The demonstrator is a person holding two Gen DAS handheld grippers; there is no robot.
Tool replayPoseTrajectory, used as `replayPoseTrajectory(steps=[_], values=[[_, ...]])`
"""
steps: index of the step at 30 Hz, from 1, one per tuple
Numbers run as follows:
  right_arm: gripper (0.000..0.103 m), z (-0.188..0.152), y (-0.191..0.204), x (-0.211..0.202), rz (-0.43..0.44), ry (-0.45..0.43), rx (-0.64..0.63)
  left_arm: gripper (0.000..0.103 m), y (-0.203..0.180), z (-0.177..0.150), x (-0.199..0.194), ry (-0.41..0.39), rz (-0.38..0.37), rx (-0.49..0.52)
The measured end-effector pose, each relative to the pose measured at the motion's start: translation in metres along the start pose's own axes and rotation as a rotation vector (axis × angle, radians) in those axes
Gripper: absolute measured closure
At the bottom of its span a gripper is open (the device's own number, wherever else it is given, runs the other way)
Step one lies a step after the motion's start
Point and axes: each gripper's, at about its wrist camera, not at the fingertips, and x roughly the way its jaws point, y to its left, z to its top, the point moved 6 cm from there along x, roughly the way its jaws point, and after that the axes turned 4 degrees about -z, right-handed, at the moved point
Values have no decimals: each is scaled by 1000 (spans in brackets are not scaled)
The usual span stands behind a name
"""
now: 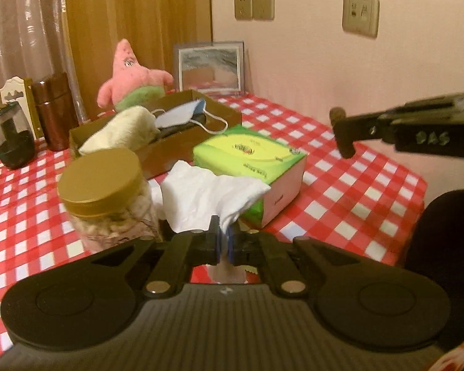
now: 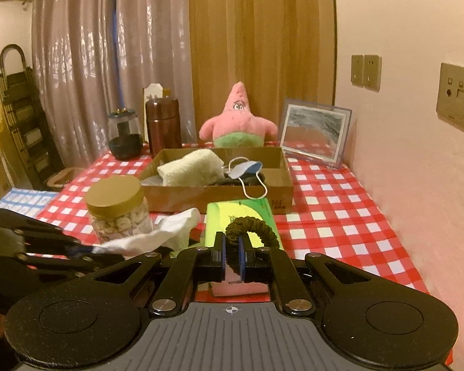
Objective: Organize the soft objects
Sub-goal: 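Grasp and lift the white cloth with the left tool while the right tool holds the scrunchie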
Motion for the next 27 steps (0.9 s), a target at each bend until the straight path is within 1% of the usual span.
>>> replayPoseTrajectory(steps=[3,5,11,14,18,21,25,27], values=[[95,5,2,-6,12,-14,2,99,2,9,-23,-10,-8,-8],[95,10,3,-11,21,-23,6,99,2,17,-35,-15,-9,5],[95,25,5,-27,30,-64,0,99,6,56,-73,-59,5,45],[95,32,3,-35,30,-88,2,99,7,81,-93,-97,8,55],[95,37,0,-42,29,-106,11,99,4,115,-127,-172,17,82],[95,39,-1,-47,30,-118,17,99,0,134,-148,-212,22,99],[95,39,-3,-47,34,-119,26,99,-1,145,-158,-227,34,110],[95,37,-4,-46,35,-113,29,99,1,141,-151,-206,37,102]])
